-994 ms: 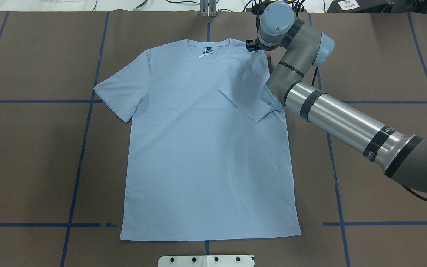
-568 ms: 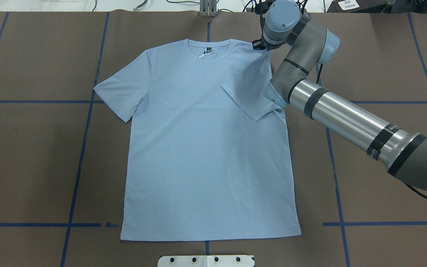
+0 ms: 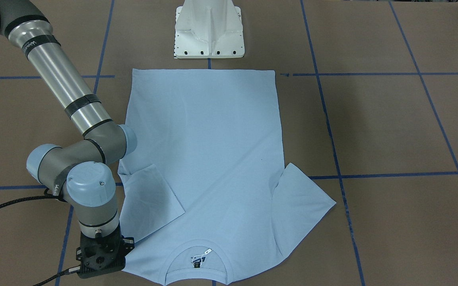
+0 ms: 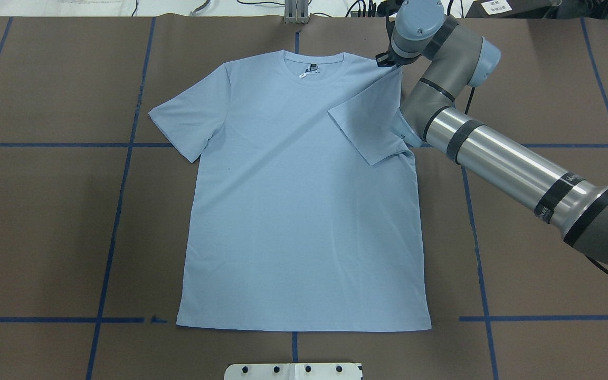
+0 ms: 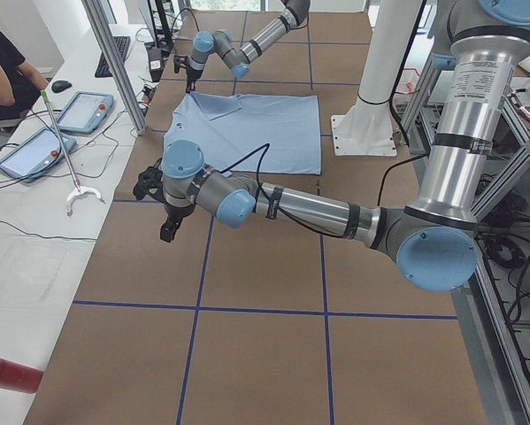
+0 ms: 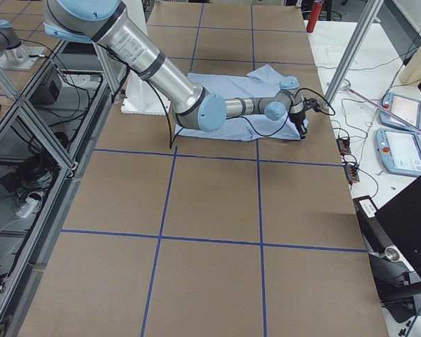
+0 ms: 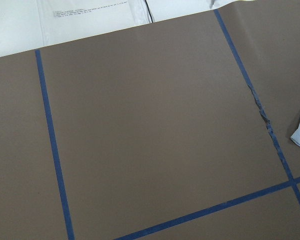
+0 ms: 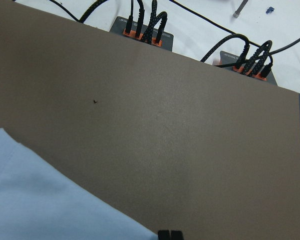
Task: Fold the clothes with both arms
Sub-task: 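Raise the right gripper away while the left arm moves toward the shirt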
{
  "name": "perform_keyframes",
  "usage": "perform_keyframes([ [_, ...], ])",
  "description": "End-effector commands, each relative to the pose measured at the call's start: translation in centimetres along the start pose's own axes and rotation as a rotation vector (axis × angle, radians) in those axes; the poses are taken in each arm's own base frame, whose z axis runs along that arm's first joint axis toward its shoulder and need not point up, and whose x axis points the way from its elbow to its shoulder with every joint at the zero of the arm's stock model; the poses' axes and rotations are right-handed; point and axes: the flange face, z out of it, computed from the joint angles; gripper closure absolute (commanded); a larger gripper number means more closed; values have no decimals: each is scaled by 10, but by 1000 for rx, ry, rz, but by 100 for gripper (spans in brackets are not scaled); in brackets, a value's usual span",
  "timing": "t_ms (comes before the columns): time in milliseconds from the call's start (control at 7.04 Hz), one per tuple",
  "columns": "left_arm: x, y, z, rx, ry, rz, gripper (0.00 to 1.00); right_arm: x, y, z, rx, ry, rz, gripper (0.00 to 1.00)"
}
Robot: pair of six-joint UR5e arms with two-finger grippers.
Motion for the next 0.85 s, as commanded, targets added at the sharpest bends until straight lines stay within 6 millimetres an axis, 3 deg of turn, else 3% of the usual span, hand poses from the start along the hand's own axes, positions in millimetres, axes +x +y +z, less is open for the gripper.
perform_keyframes([
  [0, 3, -6, -1, 3, 6, 1, 0, 0, -8, -7, 7, -13, -2, 1],
  [142, 11, -16, -4, 15, 9, -35, 0, 0, -16, -20, 4, -55, 6, 0],
  [284, 44, -35, 13, 3, 27, -50, 0, 8, -34, -46, -26, -135, 24, 0],
  [426, 83, -53, 36, 18, 17, -50, 0, 21, -52, -80, -123, -185, 64, 0],
  [568, 135, -65, 72, 90, -23, -103, 0, 20, -54, -119, -215, -198, 99, 0],
  [710, 184, -60, 113, 161, -17, -183, 0, 24, -33, -150, -282, -197, 121, 0],
])
